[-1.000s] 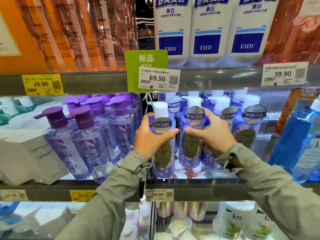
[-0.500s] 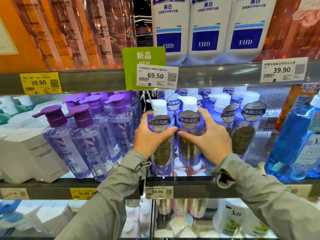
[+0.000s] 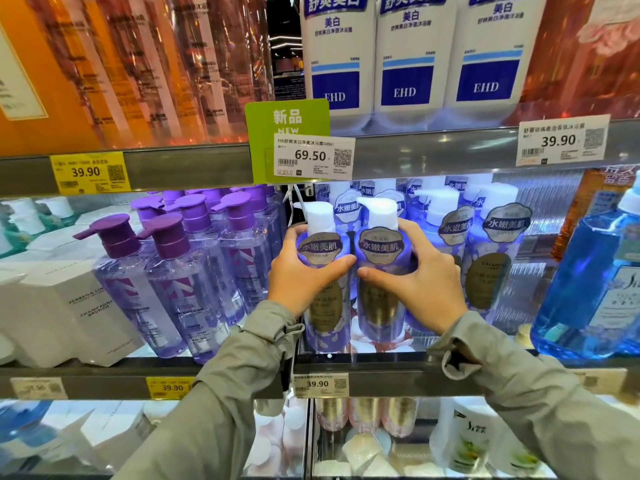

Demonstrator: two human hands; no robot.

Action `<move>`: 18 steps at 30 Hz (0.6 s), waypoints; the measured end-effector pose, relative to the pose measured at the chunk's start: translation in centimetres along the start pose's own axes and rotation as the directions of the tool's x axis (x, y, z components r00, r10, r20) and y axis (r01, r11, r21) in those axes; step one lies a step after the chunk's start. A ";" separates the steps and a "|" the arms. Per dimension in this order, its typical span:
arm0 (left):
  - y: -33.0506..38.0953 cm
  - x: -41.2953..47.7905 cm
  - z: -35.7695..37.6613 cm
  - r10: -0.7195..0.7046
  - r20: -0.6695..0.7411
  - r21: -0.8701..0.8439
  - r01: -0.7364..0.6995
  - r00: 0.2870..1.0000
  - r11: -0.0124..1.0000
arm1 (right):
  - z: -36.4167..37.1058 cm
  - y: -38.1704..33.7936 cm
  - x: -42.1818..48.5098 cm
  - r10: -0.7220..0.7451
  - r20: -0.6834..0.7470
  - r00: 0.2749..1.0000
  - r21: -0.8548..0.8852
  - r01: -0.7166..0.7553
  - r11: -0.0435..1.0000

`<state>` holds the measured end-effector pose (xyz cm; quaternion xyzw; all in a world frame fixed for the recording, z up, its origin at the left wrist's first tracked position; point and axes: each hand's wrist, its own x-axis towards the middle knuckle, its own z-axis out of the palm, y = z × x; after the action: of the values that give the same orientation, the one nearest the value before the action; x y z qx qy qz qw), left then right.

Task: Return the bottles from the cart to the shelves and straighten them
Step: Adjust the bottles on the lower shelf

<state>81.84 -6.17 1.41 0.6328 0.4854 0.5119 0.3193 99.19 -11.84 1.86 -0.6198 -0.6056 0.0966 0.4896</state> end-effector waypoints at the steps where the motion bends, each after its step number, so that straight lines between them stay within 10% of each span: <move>1: 0.0 0.0 0.0 0.002 0.002 0.000 -0.002 1.000 1.000 | 0.0 0.2 0.1 0.016 0.009 1.000 0.016 -0.016 1.000; 18: -0.1 -1.2 -0.4 0.061 0.059 -0.070 -0.057 0.996 0.996 | -1.0 -0.3 -1.4 0.018 0.087 0.996 -0.014 -0.017 1.000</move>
<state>81.43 -7.32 0.99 0.6508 0.4389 0.5178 0.3400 99.34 -13.54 1.96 -0.6235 -0.6216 0.1238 0.4577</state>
